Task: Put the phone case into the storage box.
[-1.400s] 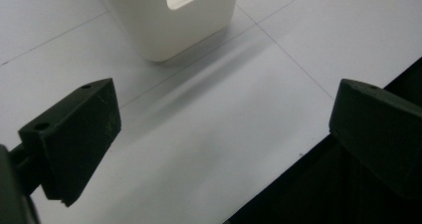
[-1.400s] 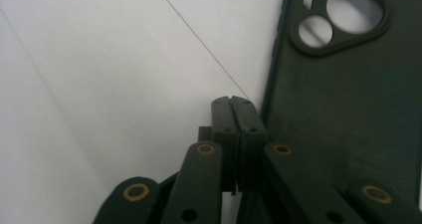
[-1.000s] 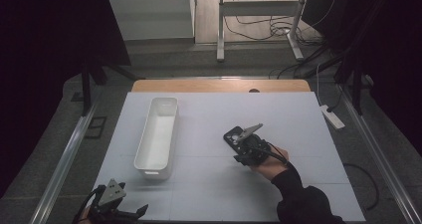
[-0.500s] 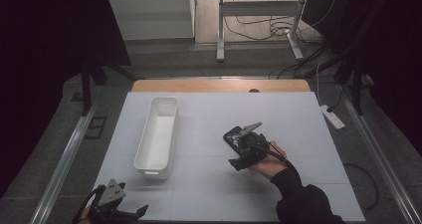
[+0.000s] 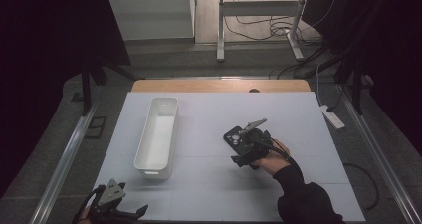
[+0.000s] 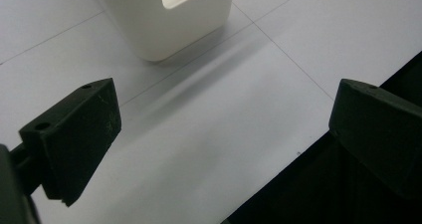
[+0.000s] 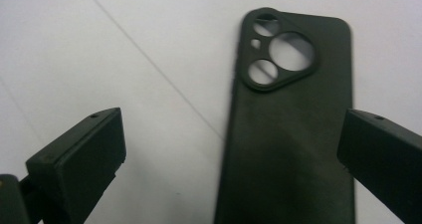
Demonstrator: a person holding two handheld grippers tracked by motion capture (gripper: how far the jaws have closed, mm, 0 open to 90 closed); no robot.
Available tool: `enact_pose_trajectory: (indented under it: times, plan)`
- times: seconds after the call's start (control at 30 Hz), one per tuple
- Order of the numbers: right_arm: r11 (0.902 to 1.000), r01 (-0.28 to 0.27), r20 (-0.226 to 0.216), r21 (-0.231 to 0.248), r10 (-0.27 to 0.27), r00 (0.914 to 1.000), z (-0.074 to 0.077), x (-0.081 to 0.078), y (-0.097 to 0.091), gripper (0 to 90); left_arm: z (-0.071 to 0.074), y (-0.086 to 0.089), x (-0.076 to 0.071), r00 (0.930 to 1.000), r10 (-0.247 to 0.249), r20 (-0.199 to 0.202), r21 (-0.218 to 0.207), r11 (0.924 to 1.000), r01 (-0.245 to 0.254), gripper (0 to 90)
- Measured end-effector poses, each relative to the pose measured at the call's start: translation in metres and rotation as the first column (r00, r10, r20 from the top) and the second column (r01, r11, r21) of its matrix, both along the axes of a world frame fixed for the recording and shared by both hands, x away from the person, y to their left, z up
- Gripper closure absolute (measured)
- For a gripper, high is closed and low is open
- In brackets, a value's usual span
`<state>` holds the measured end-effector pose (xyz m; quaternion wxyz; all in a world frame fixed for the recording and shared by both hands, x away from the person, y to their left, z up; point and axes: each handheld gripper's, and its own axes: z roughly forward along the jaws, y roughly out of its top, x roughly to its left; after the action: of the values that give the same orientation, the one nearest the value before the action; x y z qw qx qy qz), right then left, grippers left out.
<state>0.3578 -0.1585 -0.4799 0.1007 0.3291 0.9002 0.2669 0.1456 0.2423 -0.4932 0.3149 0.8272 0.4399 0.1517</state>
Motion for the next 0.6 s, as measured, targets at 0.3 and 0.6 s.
enact_pose_trajectory:
  times: [0.3, 0.6]
  plan:
    - [0.9982, 0.059, 0.002, 0.009, -0.059, 0.9982, 0.001, 0.011, -0.016, 0.0, 0.000, -0.001, 0.000, 1.0000, 0.002, 0.000, 0.000, 1.0000, -0.002, 0.7]
    - [0.9959, 0.090, -0.001, 0.007, -0.090, 0.9959, -0.001, 0.017, -0.023, 0.0, 0.000, -0.001, 0.000, 1.0000, -0.004, 0.000, 0.008, 1.0000, 0.004, 0.8]
